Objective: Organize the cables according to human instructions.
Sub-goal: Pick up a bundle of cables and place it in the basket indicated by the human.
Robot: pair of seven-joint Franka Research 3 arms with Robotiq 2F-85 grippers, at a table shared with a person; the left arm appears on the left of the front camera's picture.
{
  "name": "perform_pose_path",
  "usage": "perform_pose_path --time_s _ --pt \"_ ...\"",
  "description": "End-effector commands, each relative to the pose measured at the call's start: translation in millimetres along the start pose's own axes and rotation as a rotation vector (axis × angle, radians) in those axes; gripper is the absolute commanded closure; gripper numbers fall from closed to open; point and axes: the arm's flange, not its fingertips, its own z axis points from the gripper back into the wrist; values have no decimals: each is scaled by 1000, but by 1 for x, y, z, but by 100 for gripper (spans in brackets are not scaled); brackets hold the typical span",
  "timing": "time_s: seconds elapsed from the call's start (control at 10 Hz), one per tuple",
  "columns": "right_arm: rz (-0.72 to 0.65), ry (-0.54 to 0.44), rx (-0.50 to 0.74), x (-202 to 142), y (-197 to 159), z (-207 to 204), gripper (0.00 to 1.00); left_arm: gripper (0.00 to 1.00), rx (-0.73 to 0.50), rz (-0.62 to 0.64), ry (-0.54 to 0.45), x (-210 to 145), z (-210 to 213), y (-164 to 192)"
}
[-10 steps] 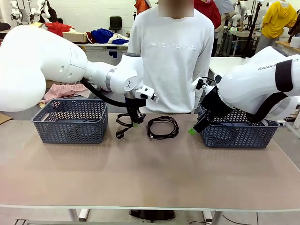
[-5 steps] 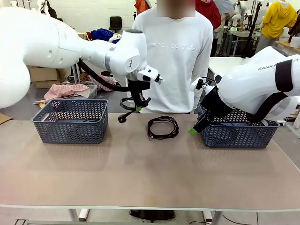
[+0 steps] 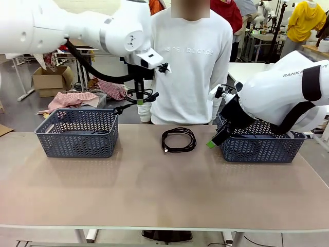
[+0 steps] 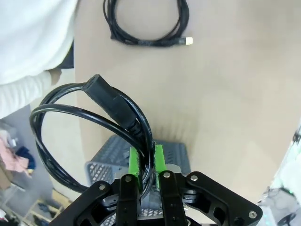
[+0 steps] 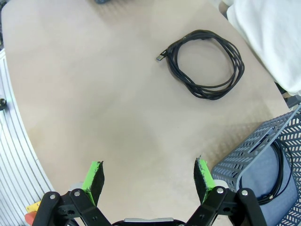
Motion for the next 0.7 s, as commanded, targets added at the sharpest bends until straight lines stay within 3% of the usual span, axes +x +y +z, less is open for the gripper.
perform_pose_path --time_s 0.0,0.6 --pt "-2 -4 -3 0 0 2 0 100 -23 -106 -75 -54 11 -15" --pt "-2 -4 -3 0 0 2 0 100 -19 -211 -51 -153 11 -31"
